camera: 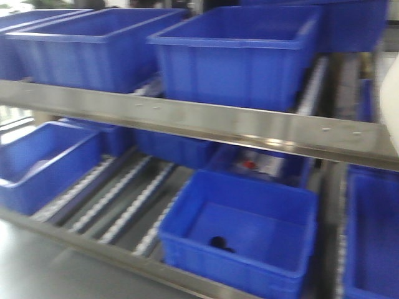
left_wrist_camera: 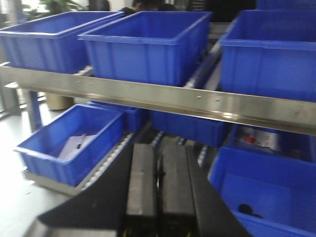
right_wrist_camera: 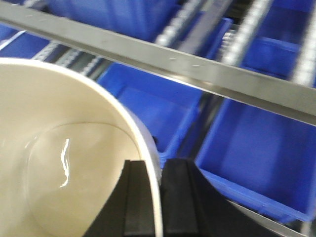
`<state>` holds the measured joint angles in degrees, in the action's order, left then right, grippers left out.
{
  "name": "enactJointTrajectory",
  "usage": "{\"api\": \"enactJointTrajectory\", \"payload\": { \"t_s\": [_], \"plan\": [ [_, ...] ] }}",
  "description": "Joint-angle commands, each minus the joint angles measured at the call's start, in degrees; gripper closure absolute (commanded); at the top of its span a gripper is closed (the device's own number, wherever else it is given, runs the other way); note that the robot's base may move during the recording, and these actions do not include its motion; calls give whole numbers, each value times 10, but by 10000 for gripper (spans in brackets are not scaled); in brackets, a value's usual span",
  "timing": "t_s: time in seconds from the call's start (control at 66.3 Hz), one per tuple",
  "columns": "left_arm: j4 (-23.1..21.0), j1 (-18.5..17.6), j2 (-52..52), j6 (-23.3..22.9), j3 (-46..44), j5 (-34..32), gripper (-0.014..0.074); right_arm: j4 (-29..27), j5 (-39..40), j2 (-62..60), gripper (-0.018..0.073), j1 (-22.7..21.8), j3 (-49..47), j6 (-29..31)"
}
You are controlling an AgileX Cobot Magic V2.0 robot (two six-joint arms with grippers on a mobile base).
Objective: Move white bin to right shelf second layer
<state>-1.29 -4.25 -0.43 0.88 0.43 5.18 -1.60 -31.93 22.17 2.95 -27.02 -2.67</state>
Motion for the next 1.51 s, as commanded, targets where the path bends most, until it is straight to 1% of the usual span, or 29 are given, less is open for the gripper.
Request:
{"api": "enactJointTrajectory", "payload": {
  "t_s": [0.0,1.492],
  "plan": [
    [-4,-3,-9,-2,21,-46,512,-1,55,4,512,-3,-18,2],
    [-4,-3,-9,-2,21,-46,512,-1,55,4,512,-3,-18,2]
  ]
}}
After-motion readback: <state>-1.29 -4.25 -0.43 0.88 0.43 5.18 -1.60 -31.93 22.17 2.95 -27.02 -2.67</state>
